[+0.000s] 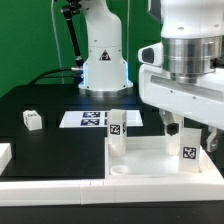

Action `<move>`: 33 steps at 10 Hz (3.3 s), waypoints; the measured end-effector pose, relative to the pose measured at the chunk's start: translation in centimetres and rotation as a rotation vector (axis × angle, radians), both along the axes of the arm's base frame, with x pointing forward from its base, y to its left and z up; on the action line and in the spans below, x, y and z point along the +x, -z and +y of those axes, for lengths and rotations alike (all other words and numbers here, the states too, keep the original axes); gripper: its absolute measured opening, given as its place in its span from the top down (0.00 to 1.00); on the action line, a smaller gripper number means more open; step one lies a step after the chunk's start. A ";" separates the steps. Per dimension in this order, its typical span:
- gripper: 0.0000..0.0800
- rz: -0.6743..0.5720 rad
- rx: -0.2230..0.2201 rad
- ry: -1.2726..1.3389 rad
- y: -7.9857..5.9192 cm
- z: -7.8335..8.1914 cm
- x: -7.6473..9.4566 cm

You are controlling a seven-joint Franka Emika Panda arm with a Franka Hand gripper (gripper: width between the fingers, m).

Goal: Assemble square table

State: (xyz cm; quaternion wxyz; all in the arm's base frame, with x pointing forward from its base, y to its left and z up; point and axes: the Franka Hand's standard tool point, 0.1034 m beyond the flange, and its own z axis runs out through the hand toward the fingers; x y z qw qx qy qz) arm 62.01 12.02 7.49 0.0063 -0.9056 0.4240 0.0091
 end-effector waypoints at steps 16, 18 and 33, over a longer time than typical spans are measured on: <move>0.64 -0.010 -0.013 0.481 -0.2 -0.2 0.7; 0.64 -0.023 0.049 0.858 0.0 0.4 1.1; 0.19 -0.152 -0.036 -0.405 0.1 0.6 1.5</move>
Offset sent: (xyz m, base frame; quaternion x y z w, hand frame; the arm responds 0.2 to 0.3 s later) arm 0.0000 0.0000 0.0000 0.0000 0.0000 -0.1938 0.9810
